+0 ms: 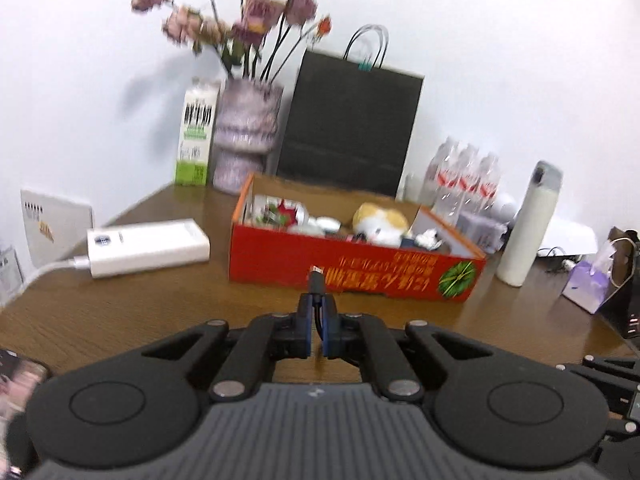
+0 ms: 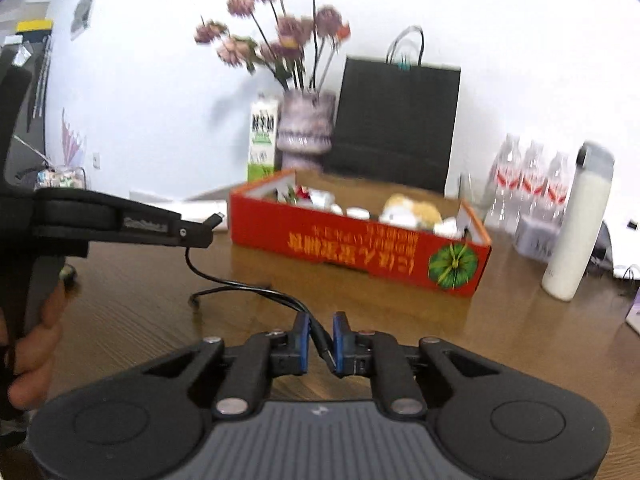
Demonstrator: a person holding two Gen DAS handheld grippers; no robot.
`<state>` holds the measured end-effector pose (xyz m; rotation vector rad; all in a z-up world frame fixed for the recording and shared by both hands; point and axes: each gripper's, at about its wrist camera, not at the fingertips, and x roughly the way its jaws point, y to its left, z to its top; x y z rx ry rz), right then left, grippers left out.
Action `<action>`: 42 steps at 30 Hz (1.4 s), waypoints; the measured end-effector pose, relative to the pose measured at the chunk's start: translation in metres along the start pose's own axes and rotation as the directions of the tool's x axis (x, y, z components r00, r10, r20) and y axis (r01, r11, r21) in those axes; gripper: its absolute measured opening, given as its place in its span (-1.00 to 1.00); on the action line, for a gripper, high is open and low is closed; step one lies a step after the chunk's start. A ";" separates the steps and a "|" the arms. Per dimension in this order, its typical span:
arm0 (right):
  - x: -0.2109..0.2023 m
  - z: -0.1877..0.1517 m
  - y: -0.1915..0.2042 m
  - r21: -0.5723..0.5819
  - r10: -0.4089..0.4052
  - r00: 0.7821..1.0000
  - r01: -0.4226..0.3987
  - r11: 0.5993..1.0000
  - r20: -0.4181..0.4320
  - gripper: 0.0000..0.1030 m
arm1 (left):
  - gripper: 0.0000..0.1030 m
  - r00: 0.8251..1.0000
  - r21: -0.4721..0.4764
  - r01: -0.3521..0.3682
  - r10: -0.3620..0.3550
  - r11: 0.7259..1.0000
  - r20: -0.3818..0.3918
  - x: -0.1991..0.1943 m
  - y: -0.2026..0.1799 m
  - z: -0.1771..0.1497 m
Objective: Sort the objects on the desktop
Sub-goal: 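Grasp the black USB cable with the left gripper while the right grasps its plug end, then lower the black cable into the box and open both grippers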
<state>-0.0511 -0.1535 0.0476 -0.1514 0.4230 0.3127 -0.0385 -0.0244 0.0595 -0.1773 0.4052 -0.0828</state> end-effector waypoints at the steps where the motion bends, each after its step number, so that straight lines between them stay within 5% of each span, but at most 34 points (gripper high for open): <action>1: -0.006 0.004 0.001 -0.006 -0.002 1.000 0.002 1.000 0.017 -0.79 | -0.90 1.000 -0.003 0.002 -0.002 1.000 0.011 -0.004 0.000 0.004; 7: -0.018 0.028 -0.002 -0.010 -0.017 0.996 0.017 1.000 0.089 -0.79 | -0.90 0.998 -0.012 0.025 -0.024 1.000 0.063 -0.013 -0.004 0.029; 13: -0.005 0.084 -0.030 0.022 -0.033 0.984 0.030 0.999 0.177 -0.79 | -0.90 0.986 0.053 0.076 -0.083 0.996 0.145 0.007 -0.018 0.097; 21: 0.077 0.179 -0.096 0.092 0.017 0.982 -0.035 0.995 0.187 -0.79 | -0.90 0.990 0.045 0.102 -0.106 0.994 0.096 0.102 -0.023 0.200; 28: 0.179 0.163 -0.117 0.098 -0.015 1.000 0.012 0.995 0.027 -0.79 | -0.90 0.994 0.045 0.086 -0.083 0.995 -0.070 0.223 -0.012 0.178; 34: 0.230 0.114 -0.124 0.096 -0.018 0.991 0.031 0.995 -0.135 -0.76 | -0.85 0.962 0.078 0.092 -0.069 0.993 -0.265 0.297 -0.005 0.131; 37: 0.244 0.098 -0.132 0.143 0.040 0.978 -0.010 0.990 -0.206 -0.49 | -0.38 0.957 0.080 0.066 -0.041 0.995 -0.289 0.297 0.001 0.122; 39: 0.241 0.097 -0.138 0.165 0.031 0.980 0.002 0.986 -0.199 -0.13 | 0.27 0.966 0.079 0.074 -0.052 0.994 -0.253 0.284 0.005 0.125; 40: 0.236 0.100 -0.141 0.174 0.021 0.982 0.013 0.985 -0.188 0.11 | 0.33 0.970 0.082 0.073 -0.052 0.994 -0.239 0.278 0.005 0.129; 42: 0.224 0.105 -0.145 0.187 0.001 0.987 0.029 0.982 -0.158 0.26 | 0.41 0.973 0.094 0.064 -0.041 0.994 -0.229 0.268 0.004 0.138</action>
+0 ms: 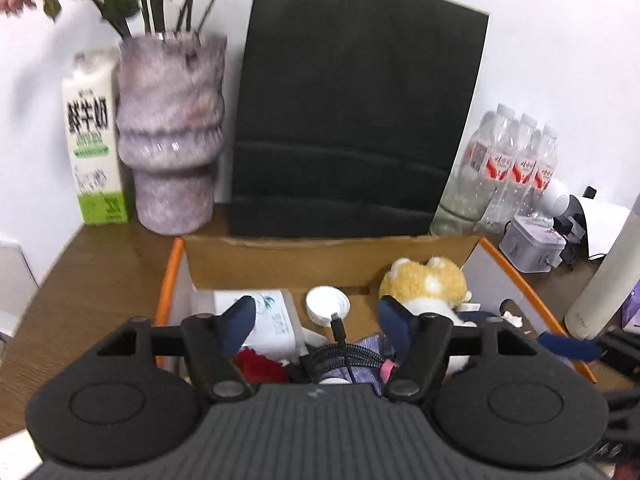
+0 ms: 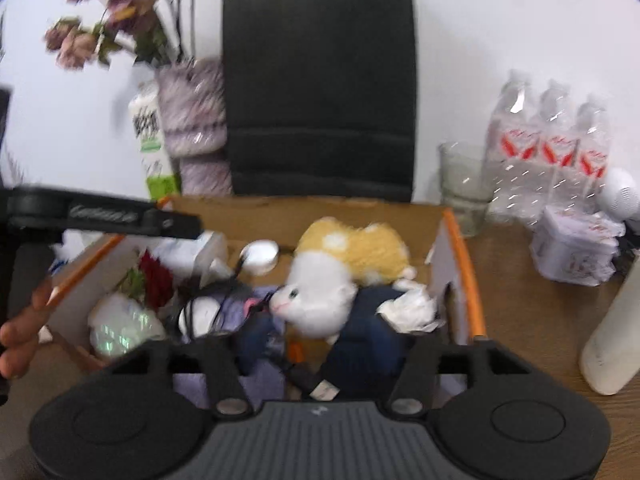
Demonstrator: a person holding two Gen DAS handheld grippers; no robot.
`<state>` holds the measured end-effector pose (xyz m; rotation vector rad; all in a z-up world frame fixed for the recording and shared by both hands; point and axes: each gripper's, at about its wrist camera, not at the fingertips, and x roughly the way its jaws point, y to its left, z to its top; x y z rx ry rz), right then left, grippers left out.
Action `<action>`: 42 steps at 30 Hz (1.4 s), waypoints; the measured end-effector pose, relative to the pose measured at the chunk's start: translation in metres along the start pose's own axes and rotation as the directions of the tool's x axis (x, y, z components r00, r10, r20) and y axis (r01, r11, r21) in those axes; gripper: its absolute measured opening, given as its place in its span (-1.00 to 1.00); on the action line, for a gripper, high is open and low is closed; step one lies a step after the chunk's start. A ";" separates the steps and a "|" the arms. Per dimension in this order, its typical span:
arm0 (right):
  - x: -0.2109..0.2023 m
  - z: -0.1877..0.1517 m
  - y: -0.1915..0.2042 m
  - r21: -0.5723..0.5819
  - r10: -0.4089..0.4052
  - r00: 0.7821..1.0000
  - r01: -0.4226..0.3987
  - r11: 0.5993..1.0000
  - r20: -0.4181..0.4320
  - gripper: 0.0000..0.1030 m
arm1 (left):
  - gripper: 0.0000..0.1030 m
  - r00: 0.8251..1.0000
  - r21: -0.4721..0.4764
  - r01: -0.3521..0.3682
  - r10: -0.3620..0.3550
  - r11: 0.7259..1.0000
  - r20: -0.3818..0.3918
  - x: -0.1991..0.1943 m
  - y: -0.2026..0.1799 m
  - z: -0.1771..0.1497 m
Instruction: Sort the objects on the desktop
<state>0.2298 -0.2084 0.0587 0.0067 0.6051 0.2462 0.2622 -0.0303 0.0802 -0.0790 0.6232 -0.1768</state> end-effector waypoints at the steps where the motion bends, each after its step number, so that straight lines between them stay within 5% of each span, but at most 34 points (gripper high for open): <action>1: -0.008 0.002 0.000 0.005 -0.002 1.000 0.002 1.000 0.017 0.33 | 0.44 1.000 0.002 -0.009 0.009 1.000 0.004 -0.005 -0.001 0.002; 5: -0.036 0.001 0.005 0.010 -0.014 0.998 0.014 1.000 0.067 0.64 | 0.72 0.999 0.034 -0.040 0.039 0.999 0.026 -0.036 -0.012 -0.005; 11: -0.072 -0.039 0.014 0.059 -0.013 0.996 0.009 0.998 0.083 0.65 | 0.92 0.995 0.121 -0.086 0.080 0.989 0.055 -0.094 -0.034 -0.053; 18: -0.098 -0.117 0.028 0.112 0.060 0.998 -0.061 0.992 0.011 0.65 | 0.99 0.995 0.108 -0.083 0.077 0.991 0.055 -0.154 -0.045 -0.131; 26: -0.134 -0.163 0.047 0.102 0.025 1.000 -0.025 0.994 0.001 0.84 | 1.00 0.995 0.049 -0.098 0.100 0.994 -0.030 -0.162 -0.046 -0.185; 30: -0.143 -0.171 0.055 0.078 0.033 0.999 -0.033 0.996 0.002 0.88 | 0.99 0.995 0.068 -0.097 0.099 0.993 -0.028 -0.168 -0.054 -0.198; 38: -0.153 -0.175 0.077 -0.012 -0.075 0.997 0.075 0.997 -0.025 0.99 | 1.00 0.983 0.032 -0.181 0.181 0.983 -0.011 -0.186 -0.049 -0.225; 42: -0.151 -0.179 0.076 0.031 -0.037 0.998 0.039 0.999 -0.059 1.00 | 1.00 0.980 0.076 -0.194 0.197 0.978 -0.031 -0.185 -0.047 -0.239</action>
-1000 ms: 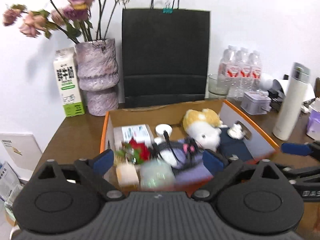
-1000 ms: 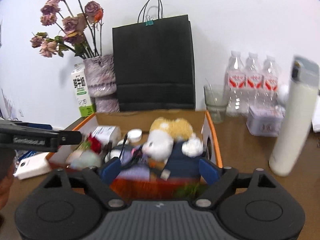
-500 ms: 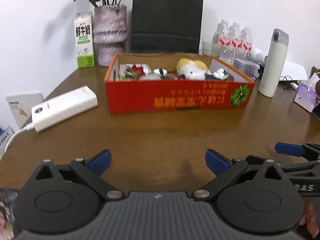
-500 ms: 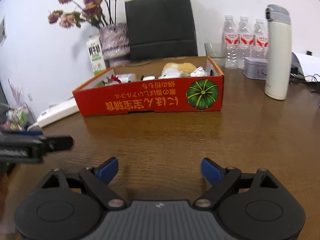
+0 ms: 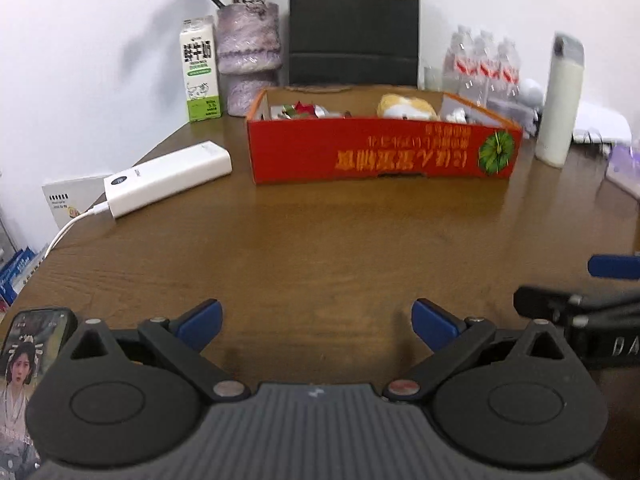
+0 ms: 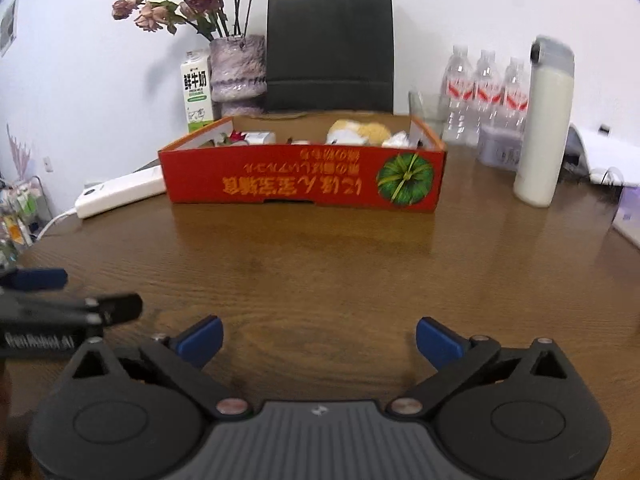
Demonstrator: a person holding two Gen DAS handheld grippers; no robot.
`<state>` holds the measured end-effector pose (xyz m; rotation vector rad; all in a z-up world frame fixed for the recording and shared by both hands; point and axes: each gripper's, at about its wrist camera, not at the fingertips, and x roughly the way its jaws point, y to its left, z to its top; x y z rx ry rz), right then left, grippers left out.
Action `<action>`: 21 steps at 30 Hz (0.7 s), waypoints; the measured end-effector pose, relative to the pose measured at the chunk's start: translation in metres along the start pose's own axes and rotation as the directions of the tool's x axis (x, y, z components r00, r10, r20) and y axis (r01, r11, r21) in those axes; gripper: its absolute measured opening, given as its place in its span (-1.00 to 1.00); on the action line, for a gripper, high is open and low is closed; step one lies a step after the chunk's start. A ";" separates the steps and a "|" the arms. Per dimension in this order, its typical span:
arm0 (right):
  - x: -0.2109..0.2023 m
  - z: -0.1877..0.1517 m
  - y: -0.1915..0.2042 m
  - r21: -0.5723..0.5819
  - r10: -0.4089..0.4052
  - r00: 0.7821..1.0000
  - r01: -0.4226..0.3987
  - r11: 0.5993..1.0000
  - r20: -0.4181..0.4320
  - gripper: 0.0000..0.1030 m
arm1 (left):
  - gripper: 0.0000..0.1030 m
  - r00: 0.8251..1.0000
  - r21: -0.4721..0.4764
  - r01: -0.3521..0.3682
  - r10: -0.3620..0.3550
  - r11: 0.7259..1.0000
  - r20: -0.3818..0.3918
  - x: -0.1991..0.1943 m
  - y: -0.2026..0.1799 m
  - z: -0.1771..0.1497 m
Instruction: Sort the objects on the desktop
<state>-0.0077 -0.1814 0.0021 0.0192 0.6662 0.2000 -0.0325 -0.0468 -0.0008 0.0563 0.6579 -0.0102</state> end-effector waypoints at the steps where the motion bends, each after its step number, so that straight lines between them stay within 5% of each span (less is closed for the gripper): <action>1: 0.004 -0.002 0.001 -0.001 0.004 1.000 -0.004 1.000 -0.019 1.00 | 1.00 1.000 0.012 -0.002 0.002 1.000 -0.015 0.002 0.000 -0.001; 5: 0.007 -0.002 0.013 -0.066 -0.050 0.998 0.047 0.997 -0.037 1.00 | 1.00 0.999 -0.015 -0.012 0.011 1.000 -0.033 0.008 0.003 0.002; 12: 0.019 0.005 0.015 -0.017 -0.081 0.996 0.080 0.997 -0.039 1.00 | 1.00 0.999 -0.066 -0.023 0.020 0.998 -0.045 0.017 0.007 0.006; 21: 0.022 0.007 0.010 -0.022 -0.070 0.997 0.069 0.997 -0.040 1.00 | 1.00 0.999 -0.050 0.004 -0.006 0.999 -0.041 0.022 0.007 0.009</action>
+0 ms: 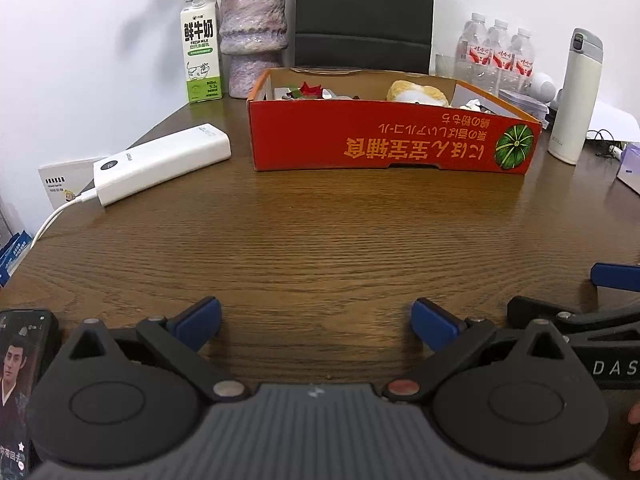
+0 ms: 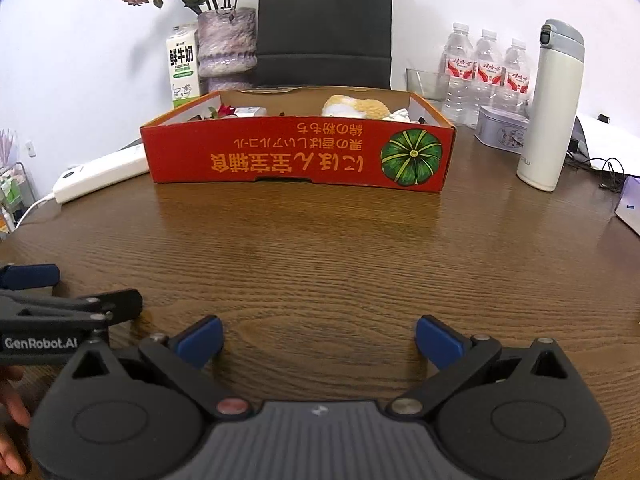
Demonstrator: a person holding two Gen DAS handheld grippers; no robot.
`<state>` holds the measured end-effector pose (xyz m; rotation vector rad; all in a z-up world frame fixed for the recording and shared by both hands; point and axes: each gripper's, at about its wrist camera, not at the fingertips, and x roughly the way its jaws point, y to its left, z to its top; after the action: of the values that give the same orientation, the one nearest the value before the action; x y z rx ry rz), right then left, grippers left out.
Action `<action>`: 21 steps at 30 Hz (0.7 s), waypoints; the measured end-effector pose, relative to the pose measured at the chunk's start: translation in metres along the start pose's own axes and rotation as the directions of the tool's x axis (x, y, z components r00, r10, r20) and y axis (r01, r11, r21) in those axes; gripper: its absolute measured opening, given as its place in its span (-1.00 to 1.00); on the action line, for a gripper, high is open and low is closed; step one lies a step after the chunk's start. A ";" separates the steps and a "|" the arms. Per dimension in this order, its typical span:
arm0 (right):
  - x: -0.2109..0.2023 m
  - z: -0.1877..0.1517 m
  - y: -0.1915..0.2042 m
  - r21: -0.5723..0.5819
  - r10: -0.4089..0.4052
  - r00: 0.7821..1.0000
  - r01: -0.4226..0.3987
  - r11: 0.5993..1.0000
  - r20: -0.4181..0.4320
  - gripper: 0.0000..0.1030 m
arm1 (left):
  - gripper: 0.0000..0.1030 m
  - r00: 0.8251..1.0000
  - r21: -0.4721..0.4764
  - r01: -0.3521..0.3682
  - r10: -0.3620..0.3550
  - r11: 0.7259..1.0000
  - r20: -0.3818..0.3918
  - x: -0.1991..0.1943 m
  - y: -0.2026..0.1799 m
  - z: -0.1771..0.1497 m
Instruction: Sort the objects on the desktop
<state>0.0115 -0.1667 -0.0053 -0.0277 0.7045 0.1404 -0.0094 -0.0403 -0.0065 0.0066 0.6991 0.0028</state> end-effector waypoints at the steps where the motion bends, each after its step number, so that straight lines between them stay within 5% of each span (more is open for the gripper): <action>1: 0.000 0.000 0.000 0.004 -0.004 1.000 0.004 1.000 0.000 1.00 | 1.00 1.000 0.001 0.001 -0.001 1.000 0.000 0.000 0.000 0.000; 21: 0.002 0.001 -0.004 0.016 -0.019 1.000 0.019 1.000 0.002 1.00 | 1.00 0.999 0.028 0.040 -0.040 0.999 -0.001 0.001 0.002 0.000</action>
<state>0.0144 -0.1708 -0.0055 -0.0193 0.7034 0.1164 -0.0090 -0.0387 -0.0072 0.0199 0.7001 -0.0451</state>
